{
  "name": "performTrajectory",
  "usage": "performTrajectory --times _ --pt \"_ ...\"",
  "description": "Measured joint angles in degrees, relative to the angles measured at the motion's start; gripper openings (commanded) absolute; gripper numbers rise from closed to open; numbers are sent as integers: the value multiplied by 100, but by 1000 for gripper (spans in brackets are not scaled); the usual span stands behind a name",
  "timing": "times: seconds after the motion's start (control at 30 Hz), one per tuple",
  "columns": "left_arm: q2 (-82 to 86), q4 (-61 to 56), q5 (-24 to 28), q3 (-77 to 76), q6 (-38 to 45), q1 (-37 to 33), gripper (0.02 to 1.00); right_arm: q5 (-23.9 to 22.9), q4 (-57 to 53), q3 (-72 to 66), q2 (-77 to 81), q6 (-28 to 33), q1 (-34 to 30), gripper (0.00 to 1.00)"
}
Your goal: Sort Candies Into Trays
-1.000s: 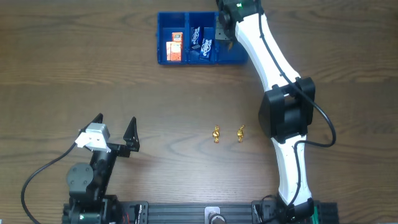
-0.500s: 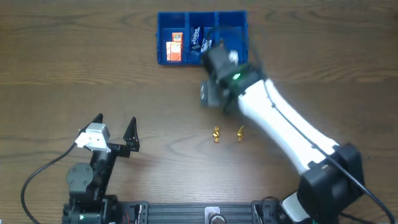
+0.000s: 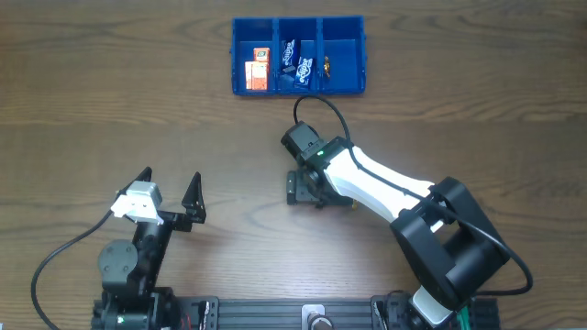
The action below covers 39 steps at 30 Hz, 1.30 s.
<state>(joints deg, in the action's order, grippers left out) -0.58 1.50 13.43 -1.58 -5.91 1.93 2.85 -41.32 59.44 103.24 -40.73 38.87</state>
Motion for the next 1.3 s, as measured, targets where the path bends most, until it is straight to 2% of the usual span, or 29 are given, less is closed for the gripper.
performTrajectory --times 0.13,0.27,0.47,0.67,0.97,1.03,1.17,1.3 --pt "0 0 0 0 0 0 998 -35 -85 0 2 -85 22 687" --pt "0 0 0 0 0 0 998 -216 -133 -4 4 -146 66 632" --pt "0 0 0 0 0 0 998 -442 -138 -4 22 -225 188 489" --pt "0 0 0 0 0 0 998 -577 -118 -4 44 -341 210 253" --pt "0 0 0 0 0 0 998 -603 -173 26 46 -380 219 159" --pt "0 0 2 0 0 0 998 -713 -619 286 127 -343 210 156" --pt "0 2 2 0 0 0 998 -1246 -1928 2033 192 83 -179 156" --pt "0 -2 0 0 0 0 998 -1587 -1950 4404 289 907 -1222 156"
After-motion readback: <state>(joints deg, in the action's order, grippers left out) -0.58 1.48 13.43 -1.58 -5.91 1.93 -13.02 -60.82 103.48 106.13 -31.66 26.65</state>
